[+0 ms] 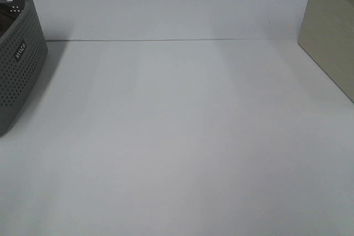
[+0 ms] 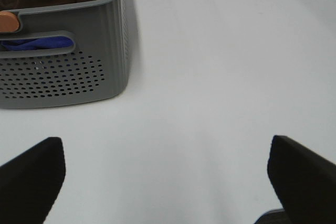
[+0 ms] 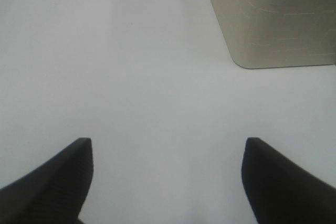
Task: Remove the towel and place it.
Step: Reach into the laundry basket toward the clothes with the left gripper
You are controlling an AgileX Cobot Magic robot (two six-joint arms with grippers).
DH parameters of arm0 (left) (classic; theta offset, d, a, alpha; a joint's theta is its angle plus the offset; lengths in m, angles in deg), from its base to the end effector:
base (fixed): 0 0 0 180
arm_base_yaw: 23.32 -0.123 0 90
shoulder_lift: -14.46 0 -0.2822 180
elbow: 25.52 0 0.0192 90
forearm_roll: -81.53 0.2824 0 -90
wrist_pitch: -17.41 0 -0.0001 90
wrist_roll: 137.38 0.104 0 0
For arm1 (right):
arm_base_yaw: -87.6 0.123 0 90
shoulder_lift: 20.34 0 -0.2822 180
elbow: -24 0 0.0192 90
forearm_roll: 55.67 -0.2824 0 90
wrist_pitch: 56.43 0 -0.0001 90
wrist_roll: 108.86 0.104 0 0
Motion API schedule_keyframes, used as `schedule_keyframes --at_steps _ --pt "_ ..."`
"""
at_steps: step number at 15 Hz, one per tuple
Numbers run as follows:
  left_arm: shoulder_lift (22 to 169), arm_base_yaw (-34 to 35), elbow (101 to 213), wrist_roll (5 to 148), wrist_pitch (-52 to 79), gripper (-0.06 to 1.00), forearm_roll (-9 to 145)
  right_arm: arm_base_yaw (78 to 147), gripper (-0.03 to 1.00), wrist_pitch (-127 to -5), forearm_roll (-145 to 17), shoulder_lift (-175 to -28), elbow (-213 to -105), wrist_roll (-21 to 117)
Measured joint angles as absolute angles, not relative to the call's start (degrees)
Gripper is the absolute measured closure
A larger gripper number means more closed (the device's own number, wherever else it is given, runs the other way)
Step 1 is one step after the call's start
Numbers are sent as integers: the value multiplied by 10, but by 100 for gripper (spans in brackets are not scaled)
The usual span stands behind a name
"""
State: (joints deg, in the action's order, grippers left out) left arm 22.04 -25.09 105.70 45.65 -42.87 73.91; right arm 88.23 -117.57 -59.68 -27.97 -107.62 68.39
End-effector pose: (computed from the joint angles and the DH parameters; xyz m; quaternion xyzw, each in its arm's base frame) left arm 0.0376 -0.0108 0.2866 0.0116 0.8490 -0.0444 0.5263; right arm 0.0360 0.0068 0.2869 -0.0267 0.8524 0.0253 0.5216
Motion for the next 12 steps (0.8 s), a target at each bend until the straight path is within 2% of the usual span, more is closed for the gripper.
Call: schedule_keyframes --at_steps 12 --pt "220 -251 1057 443 -429 -4 787 882 21 -1176 -581 -280 -1076 682"
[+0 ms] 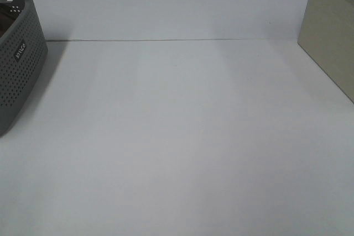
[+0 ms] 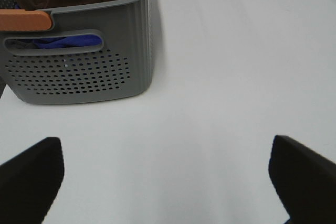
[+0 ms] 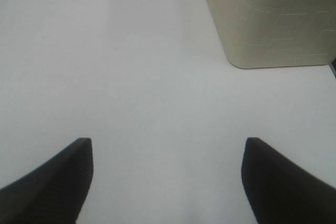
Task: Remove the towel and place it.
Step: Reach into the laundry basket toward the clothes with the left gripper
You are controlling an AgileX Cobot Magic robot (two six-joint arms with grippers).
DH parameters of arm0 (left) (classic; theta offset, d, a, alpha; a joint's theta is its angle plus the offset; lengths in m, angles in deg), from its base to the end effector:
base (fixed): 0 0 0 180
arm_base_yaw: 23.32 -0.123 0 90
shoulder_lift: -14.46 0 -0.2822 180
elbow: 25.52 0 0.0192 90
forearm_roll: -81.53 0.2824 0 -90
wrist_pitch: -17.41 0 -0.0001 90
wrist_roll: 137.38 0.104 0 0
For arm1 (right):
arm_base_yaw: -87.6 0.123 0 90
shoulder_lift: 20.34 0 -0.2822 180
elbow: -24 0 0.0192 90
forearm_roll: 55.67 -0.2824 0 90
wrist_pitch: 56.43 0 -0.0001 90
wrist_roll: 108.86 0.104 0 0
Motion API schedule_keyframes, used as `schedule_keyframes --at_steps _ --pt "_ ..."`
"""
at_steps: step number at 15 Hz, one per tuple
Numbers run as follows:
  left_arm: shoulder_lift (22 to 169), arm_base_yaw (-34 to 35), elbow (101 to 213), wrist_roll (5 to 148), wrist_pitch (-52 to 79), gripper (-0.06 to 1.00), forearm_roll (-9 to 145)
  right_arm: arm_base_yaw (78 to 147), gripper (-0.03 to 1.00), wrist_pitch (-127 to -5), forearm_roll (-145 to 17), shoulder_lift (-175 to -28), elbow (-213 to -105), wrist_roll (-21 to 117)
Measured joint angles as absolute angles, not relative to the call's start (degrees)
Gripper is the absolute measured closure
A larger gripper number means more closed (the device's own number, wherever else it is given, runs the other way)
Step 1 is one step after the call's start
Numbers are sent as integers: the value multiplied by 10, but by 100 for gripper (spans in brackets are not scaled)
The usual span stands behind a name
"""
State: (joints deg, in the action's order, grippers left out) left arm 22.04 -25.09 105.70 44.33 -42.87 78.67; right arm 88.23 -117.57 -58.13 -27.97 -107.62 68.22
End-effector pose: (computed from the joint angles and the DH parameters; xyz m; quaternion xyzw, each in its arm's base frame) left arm 0.0377 -0.0033 0.2860 0.0004 0.8507 -0.0090 0.5255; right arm 0.0361 0.0043 0.2868 -0.0274 0.8527 0.0110 0.5216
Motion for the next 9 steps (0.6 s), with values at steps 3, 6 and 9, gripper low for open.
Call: schedule_keyframes --at_steps 3,6,9 --pt "220 -251 1057 443 -429 -4 787 882 21 -1176 -571 -280 -1076 680" --pt "220 -251 1057 443 -429 -4 787 882 21 -1176 -569 -280 -1076 679" --pt "220 -251 1057 443 -429 -4 787 882 21 -1176 -569 -280 -1076 679"
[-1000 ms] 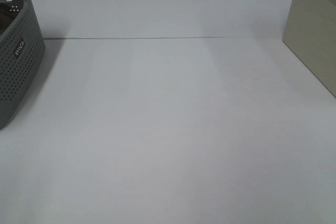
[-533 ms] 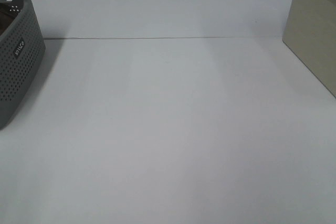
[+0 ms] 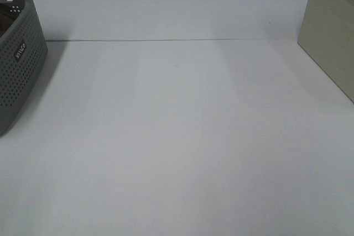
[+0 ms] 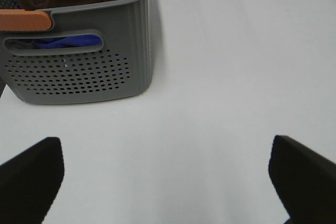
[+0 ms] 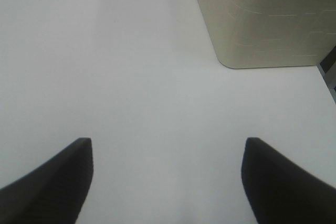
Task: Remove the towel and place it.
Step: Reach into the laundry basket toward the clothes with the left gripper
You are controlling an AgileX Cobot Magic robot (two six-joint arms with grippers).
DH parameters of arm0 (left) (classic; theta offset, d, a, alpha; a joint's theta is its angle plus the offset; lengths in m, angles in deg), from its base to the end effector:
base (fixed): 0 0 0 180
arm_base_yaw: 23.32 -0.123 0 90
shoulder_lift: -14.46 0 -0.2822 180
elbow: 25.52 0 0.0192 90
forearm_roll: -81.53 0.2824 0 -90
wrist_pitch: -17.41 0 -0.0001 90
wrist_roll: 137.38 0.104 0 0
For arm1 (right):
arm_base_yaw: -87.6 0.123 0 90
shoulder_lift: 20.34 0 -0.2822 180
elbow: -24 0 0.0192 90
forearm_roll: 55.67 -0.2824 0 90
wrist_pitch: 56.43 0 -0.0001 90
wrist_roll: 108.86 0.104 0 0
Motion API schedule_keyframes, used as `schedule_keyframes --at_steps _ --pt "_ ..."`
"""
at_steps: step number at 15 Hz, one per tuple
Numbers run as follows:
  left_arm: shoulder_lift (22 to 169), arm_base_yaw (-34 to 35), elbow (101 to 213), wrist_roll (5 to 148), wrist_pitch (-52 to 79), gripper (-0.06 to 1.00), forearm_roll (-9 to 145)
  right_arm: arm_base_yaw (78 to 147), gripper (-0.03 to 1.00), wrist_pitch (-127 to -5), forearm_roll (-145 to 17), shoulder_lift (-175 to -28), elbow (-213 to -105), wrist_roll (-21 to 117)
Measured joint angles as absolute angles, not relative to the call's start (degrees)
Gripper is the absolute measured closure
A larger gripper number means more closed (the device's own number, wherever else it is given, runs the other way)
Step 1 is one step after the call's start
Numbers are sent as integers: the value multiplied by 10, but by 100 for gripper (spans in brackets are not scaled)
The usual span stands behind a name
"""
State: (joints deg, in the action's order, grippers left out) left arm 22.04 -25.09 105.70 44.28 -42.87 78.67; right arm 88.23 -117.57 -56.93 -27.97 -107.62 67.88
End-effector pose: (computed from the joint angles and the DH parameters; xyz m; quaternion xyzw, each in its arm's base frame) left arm 0.0377 -0.0033 0.2860 0.0000 0.8507 -0.0092 0.5255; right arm 0.0362 0.0024 0.2867 -0.0295 0.8528 -0.0010 0.5215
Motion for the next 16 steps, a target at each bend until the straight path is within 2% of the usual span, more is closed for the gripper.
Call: schedule_keyframes --at_steps 2,3,4,16 --pt "220 -251 1057 443 -429 -4 787 882 16 -1176 -569 -280 -1076 679" --pt "220 -251 1057 443 -429 -4 786 882 2 -1176 -569 -280 -1076 680" --pt "220 -251 1057 443 -429 -4 786 882 1 -1176 -567 -280 -1076 682" --pt "220 -251 1057 443 -429 -4 783 882 -2 -1176 -563 -280 -1076 685"
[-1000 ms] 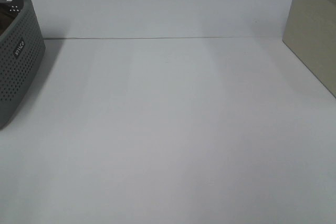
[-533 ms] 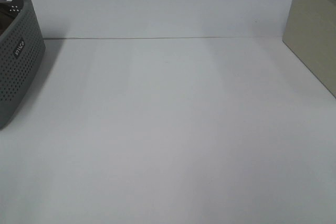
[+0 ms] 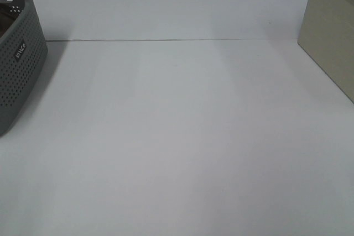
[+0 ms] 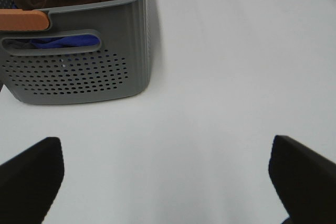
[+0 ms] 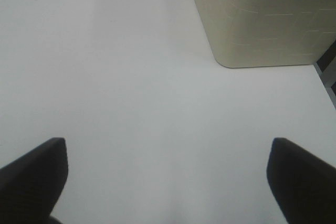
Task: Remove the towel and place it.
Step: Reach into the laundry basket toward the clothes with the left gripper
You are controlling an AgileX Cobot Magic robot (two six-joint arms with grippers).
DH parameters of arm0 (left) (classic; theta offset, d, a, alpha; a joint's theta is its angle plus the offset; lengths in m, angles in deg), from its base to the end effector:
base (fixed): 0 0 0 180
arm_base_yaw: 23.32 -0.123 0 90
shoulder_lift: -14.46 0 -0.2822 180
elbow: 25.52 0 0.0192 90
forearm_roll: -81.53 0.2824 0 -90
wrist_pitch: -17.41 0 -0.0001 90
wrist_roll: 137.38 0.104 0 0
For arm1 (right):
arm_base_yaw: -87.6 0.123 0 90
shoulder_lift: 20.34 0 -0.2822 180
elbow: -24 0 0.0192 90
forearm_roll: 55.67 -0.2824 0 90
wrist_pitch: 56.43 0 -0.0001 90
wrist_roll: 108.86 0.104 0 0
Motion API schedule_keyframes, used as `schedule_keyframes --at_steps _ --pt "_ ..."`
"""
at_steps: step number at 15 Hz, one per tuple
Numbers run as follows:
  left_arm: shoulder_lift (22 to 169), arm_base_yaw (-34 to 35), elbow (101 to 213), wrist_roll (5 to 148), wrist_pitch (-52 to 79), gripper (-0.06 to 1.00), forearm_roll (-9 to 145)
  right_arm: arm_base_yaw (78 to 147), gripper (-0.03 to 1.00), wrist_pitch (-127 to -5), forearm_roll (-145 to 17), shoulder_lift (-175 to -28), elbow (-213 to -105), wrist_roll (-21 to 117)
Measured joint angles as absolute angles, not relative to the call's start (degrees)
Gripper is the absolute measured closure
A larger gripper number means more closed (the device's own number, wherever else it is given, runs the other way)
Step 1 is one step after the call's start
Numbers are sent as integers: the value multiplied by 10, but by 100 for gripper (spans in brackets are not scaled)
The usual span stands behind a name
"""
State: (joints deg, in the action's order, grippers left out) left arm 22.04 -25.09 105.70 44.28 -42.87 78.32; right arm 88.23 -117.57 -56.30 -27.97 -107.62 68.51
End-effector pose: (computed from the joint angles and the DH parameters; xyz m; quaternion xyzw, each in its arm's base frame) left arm 0.0377 -0.0039 0.2860 0.0001 0.8507 -0.0123 0.5256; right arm 0.0362 0.0014 0.2867 -0.0245 0.8530 -0.0036 0.5214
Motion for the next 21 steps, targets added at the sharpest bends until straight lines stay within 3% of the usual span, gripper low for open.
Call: schedule_keyframes --at_steps 17,20,21 --pt "221 -251 1060 452 -430 -4 784 882 -2 -1176 -564 -280 -1076 685" --pt "319 -251 1152 557 -452 -4 785 882 -2 -1176 -564 -280 -1076 685" --pt "451 -251 1253 659 -494 -4 787 882 -2 -1176 -564 -280 -1076 685"
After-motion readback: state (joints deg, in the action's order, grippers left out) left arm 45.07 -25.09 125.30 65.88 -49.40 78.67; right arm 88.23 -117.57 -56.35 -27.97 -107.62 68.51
